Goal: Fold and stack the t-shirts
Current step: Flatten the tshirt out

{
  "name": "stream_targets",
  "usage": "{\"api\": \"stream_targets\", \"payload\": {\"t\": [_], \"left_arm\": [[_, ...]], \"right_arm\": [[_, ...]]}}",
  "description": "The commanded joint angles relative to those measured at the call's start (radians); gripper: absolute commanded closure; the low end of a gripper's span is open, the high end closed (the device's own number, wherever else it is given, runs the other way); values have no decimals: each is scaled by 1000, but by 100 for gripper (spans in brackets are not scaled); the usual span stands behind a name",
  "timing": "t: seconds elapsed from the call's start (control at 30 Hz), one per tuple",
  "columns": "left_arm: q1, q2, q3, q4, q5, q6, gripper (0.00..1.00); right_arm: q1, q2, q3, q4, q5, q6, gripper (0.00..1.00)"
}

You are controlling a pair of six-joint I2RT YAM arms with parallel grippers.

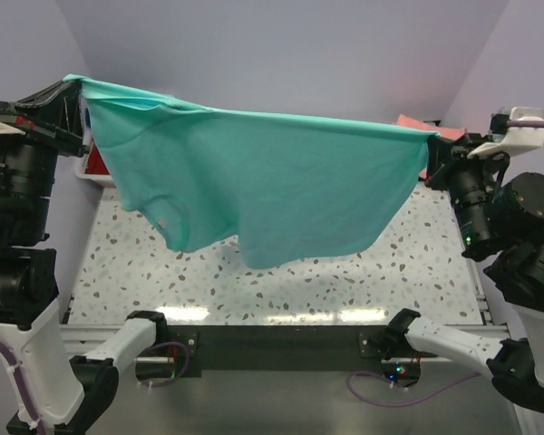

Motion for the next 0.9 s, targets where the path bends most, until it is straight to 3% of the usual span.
{"api": "stream_targets", "payload": {"t": [0.0,0.17,0.5,0.67,0.87], "left_arm": [[4,64,-40,63,-100,16,100],[4,171,-126,131,-111,-2,100],[4,349,79,135,-174,4,100],[4,352,145,125,-171,14,100],[4,297,118,118,-154,7,100]], "right_arm": [[-5,0,-98,72,111,-20,100],[-7,85,-226,192,230,-60,100],[-13,185,-192,353,256,-166,100],[-13,157,-186,356,239,-165,100],[-13,100,-157,327,187,-171,100]]}}
